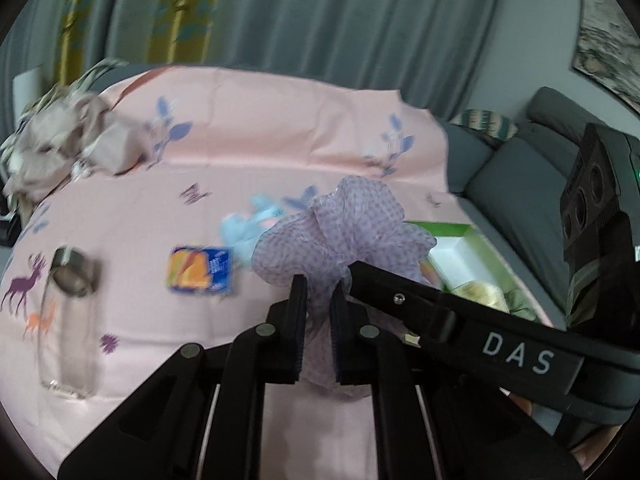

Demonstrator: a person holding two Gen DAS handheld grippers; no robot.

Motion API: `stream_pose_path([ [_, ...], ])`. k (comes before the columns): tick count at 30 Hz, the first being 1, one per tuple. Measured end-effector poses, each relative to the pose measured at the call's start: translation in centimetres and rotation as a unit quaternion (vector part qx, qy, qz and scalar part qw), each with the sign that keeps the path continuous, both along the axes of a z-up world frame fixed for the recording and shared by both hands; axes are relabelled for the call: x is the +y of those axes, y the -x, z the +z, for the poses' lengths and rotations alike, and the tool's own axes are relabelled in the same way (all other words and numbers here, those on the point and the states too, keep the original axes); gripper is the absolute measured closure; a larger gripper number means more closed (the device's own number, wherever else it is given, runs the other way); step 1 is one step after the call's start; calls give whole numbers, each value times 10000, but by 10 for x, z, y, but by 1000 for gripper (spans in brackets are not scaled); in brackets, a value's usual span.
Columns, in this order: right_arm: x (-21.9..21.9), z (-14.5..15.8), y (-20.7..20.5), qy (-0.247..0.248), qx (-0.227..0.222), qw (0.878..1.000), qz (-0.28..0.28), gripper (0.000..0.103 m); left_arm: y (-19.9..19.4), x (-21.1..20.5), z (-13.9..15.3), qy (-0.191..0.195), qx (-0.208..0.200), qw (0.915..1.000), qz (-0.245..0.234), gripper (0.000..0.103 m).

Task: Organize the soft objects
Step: 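Carry the bath puff over the green box with the right gripper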

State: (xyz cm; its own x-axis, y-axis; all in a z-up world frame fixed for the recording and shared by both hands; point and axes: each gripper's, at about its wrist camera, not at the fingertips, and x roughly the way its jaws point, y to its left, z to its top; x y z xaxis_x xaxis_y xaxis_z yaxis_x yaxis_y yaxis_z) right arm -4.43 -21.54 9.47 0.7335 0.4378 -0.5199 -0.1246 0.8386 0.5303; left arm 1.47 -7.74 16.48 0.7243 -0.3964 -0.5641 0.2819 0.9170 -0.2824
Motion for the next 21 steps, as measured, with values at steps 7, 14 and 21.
stream_pose_path([
  [7,-55,15,21,-148,-419,9963,-736,83,1,-50,21,-1,-319,9984,-471,94],
  [14,-120,15,40,-392,-707,9854,-1499,83,-2,-117,26,-191,-430,9938,-1012,94],
  [21,-175,-2,54,-619,-664,9684,-2321,83,-8,-175,21,-567,-458,9868,-1445,94],
])
